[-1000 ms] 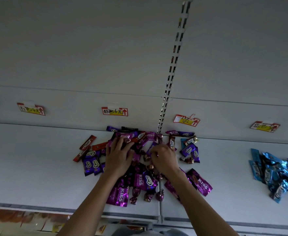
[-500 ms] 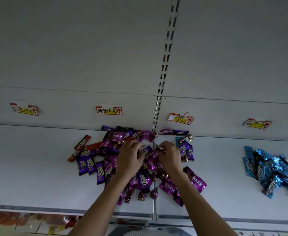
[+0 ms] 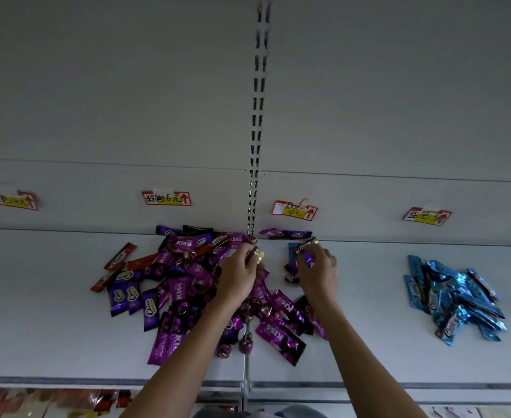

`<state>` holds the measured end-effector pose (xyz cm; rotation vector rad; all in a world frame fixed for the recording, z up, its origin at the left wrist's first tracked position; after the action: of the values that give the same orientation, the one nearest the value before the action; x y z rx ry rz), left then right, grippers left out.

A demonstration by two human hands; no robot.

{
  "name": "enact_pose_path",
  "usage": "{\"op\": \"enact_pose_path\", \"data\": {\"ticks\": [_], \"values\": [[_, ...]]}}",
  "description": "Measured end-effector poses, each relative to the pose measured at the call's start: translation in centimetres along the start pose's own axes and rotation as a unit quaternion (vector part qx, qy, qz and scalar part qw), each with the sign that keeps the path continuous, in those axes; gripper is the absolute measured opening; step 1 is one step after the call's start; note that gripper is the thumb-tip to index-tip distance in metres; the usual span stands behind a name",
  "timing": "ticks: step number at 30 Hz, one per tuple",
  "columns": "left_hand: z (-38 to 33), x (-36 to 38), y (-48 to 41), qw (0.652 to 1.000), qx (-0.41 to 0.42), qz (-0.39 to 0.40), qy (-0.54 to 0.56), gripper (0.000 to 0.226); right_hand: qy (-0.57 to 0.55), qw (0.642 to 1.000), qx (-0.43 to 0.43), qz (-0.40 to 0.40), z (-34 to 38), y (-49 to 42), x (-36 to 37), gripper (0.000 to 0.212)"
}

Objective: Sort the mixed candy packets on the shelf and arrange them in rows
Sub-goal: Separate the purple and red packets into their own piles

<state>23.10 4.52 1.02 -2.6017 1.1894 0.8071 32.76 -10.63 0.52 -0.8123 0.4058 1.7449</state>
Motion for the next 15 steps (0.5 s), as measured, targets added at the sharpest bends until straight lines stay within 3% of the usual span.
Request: {"op": "enact_pose_path", "data": {"ticks": [3, 6, 8, 15], "values": [[-0.3, 1.4, 0.2, 0.999, -0.005, 0.041, -0.024, 0.024, 0.115, 0.988, 0.039, 0.091, -1.5, -1.3, 0.6, 0.057], [-0.4, 2.6, 0.2, 0.996, -0.025, 0.074, -0.036, 0.028, 0.087, 0.986, 0.059, 0.13, -0.9, -2.0, 1.6, 0.069], [-0.2, 3.4, 0.0, 0.994, -0.035, 0.088, -0.047, 0.017, 0.036, 0.984, 0.098, 0.142, -1.0, -2.0, 1.8, 0.074], [0.0, 4.5, -1.0, 0.996, -0.047, 0.049, -0.053, 0.007, -0.048, 0.968, 0.097, 0.224, -1.3, -1.8, 1.0, 0.023]]}}
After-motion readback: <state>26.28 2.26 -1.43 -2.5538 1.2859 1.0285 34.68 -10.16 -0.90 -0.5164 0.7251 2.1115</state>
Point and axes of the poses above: each hand's wrist, its own y-axis away from the middle knuckle, its own x-axis out of the palm, z = x × y, the point moved 6 cm from there along -y, towards the middle knuckle, and after that the axes turned 10 degrees about -x, right-handed, at the moved point
